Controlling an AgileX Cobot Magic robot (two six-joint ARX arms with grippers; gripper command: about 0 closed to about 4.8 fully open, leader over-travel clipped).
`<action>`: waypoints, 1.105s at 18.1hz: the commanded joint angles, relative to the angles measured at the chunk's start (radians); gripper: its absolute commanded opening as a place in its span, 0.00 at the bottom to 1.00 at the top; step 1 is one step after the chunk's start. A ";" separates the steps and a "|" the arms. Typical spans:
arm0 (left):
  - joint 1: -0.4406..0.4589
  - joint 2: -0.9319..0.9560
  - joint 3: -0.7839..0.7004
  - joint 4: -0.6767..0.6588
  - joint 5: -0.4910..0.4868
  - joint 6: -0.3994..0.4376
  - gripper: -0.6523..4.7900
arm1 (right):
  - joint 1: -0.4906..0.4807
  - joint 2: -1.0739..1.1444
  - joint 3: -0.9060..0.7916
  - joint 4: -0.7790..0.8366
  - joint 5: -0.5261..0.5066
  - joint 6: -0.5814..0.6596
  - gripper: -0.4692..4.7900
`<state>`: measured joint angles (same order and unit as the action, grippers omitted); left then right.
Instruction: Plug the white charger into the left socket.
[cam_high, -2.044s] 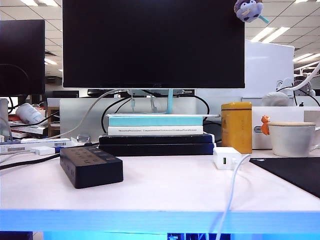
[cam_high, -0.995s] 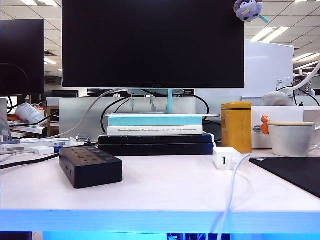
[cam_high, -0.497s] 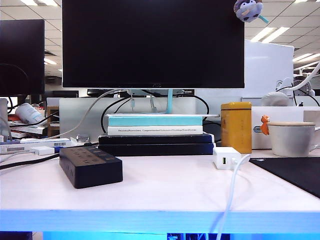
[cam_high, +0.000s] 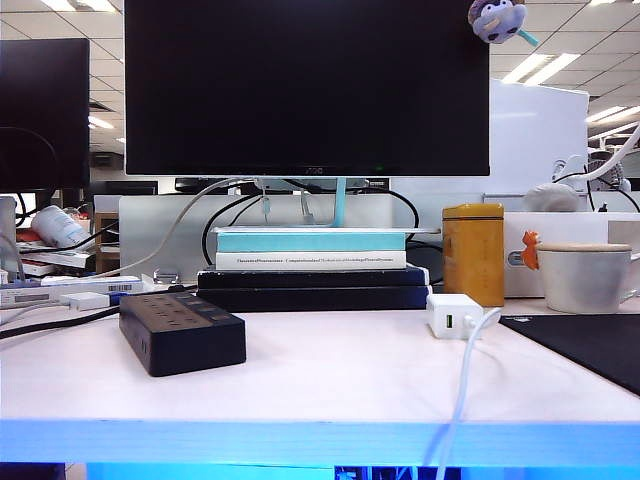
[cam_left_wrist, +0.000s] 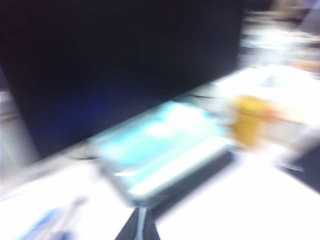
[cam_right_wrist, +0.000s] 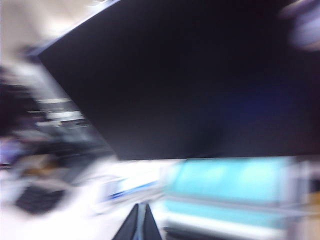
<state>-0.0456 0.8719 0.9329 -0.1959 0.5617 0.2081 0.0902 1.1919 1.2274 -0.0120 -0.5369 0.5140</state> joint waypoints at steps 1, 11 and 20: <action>0.000 -0.005 0.004 0.011 0.034 0.001 0.11 | 0.042 0.113 0.001 -0.077 0.037 0.053 0.09; 0.000 -0.005 0.004 0.035 -0.024 0.000 0.11 | 0.185 0.462 0.001 -0.541 0.329 -0.122 1.00; 0.000 -0.005 0.004 0.035 -0.025 0.001 0.11 | 0.294 0.554 0.002 -0.468 0.522 -0.157 0.95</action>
<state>-0.0452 0.8696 0.9333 -0.1753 0.5369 0.2092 0.3790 1.7451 1.2247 -0.5049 -0.0456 0.3664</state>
